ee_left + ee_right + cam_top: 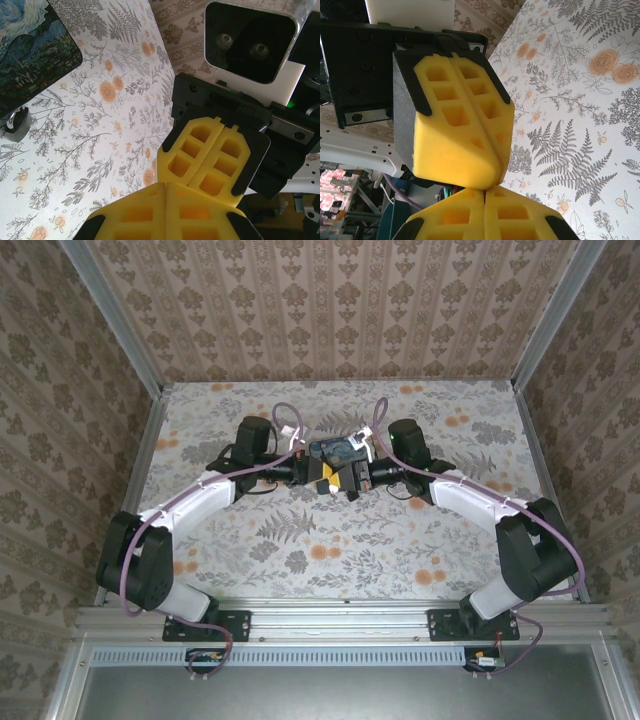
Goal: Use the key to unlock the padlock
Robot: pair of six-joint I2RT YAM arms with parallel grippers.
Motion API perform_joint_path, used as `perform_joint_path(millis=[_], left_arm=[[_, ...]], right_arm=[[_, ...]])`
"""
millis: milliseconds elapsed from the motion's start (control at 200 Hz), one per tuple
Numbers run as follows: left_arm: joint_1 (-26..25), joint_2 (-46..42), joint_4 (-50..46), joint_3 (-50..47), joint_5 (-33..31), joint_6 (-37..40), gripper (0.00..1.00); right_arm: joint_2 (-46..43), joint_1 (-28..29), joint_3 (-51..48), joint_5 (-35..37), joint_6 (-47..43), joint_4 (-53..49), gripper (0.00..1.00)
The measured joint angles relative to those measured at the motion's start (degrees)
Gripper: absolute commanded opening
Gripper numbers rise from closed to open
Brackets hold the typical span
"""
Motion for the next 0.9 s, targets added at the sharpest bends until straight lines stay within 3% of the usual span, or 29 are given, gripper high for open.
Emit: perform_joint_path(millis=[105, 210, 435, 900], left_arm=[[0.3, 0.0, 0.7, -0.3, 0.1, -0.7, 0.0], [1.1, 0.0, 1.3, -0.7, 0.1, -0.9, 0.0], [2.6, 0.0, 1.6, -0.8, 0.1, -0.9, 0.0], [2.5, 0.0, 1.6, -0.8, 0.1, -0.9, 0.0]], right_arm=[[0.0, 0.0, 0.7, 0.3, -1.0, -1.2, 0.28], [-0.2, -0.6, 0.8, 0.6, -1.7, -2.2, 0.36], [-1.6, -3.0, -0.1, 1.0, -1.2, -2.5, 0.36], [1.9, 0.1, -0.6, 1.0, 1.8, 0.7, 0.37]])
